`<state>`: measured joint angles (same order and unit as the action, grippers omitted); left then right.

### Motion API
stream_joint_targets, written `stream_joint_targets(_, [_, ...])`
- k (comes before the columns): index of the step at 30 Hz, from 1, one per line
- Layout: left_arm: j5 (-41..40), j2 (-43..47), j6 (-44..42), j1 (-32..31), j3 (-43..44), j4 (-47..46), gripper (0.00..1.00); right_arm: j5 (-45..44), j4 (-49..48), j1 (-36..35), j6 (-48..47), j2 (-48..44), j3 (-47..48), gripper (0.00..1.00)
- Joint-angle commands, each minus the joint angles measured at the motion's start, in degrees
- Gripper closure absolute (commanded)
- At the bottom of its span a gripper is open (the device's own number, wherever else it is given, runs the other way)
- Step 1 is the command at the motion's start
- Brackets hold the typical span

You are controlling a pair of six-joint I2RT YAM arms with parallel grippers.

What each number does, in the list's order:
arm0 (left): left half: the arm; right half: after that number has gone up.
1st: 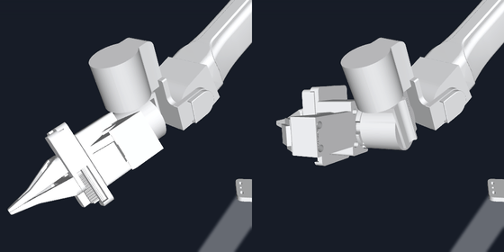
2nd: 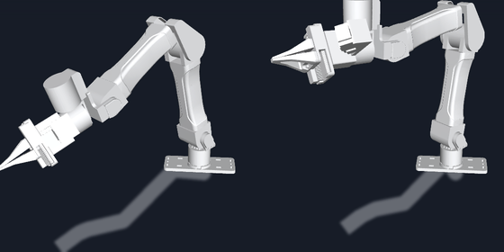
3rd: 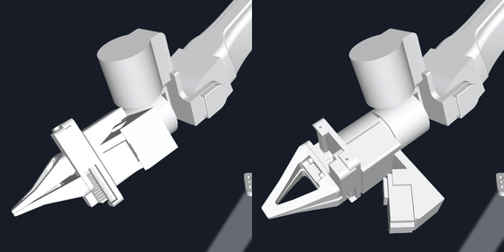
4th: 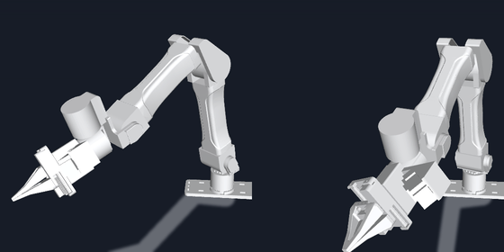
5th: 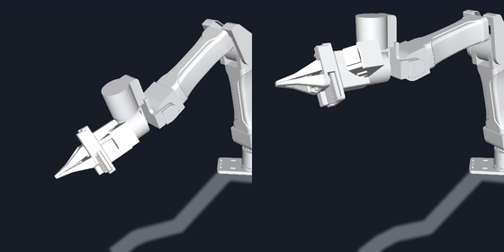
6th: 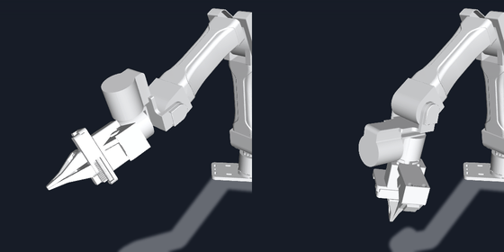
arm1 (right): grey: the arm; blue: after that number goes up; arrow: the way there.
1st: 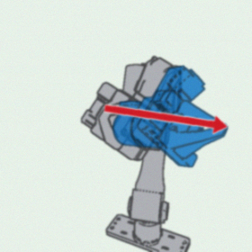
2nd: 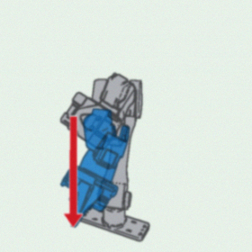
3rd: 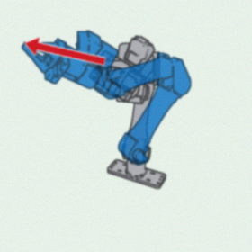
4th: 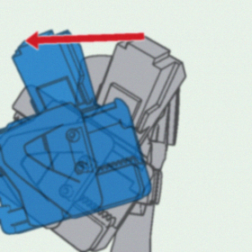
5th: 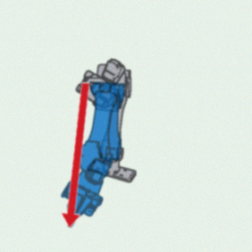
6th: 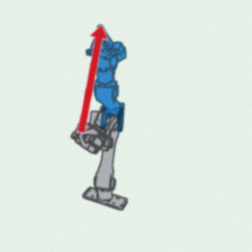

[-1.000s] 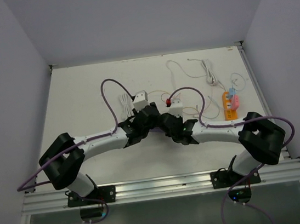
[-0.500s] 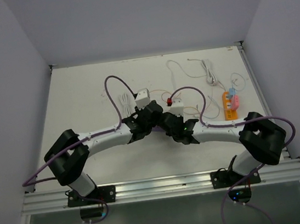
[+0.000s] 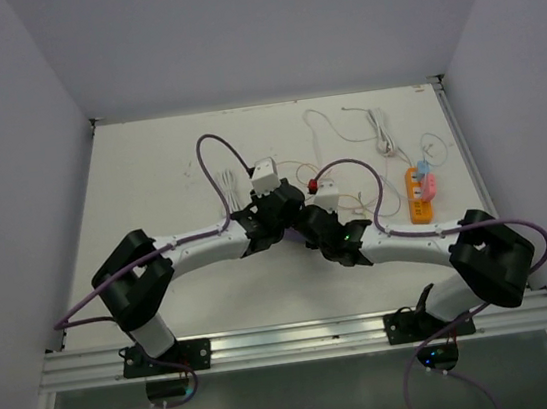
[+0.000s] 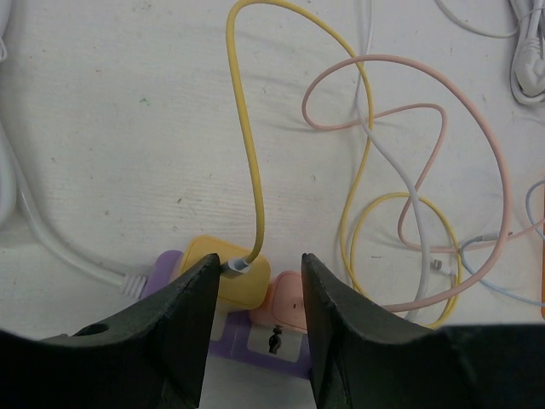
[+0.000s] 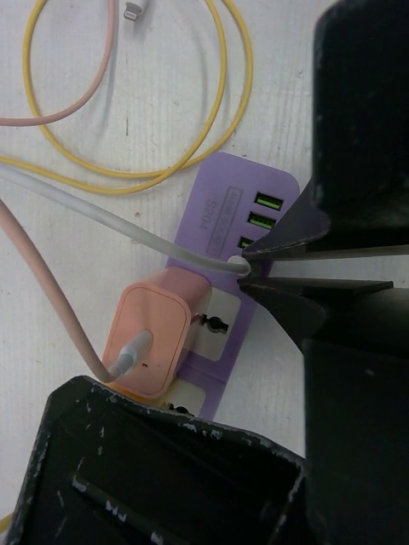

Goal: Pull the plug off the socket

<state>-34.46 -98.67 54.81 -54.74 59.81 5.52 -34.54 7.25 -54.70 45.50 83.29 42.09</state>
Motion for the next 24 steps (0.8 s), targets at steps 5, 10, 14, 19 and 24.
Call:
stream_joint_targets(5, [4.4,-1.0,4.17,-1.16,-5.49,16.45,0.43,-1.67,-9.71,-0.94,-2.17,-1.46,-0.77,1.0])
stream_joint_targets(10, [2.21,4.62,6.88,-1.16,-5.5,20.66,0.31,-1.23,-10.5,-0.94,-1.55,-1.02,-2.88,1.0])
stream_joint_targets(14, [0.8,10.51,8.21,-0.89,-5.58,23.3,0.18,-1.14,-10.23,-1.03,-1.55,-0.76,-2.53,1.0])
stream_joint_targets(19, [0.19,16.13,9.26,0.77,-7.51,25.42,0.15,-0.79,-10.15,-1.02,-1.37,-0.4,-2.45,1.0])
stream_joint_targets(24, [2.81,18.87,6.98,0.78,-13.74,16.47,0.19,-0.17,-10.5,-0.94,-1.81,0.12,-2.45,1.0])
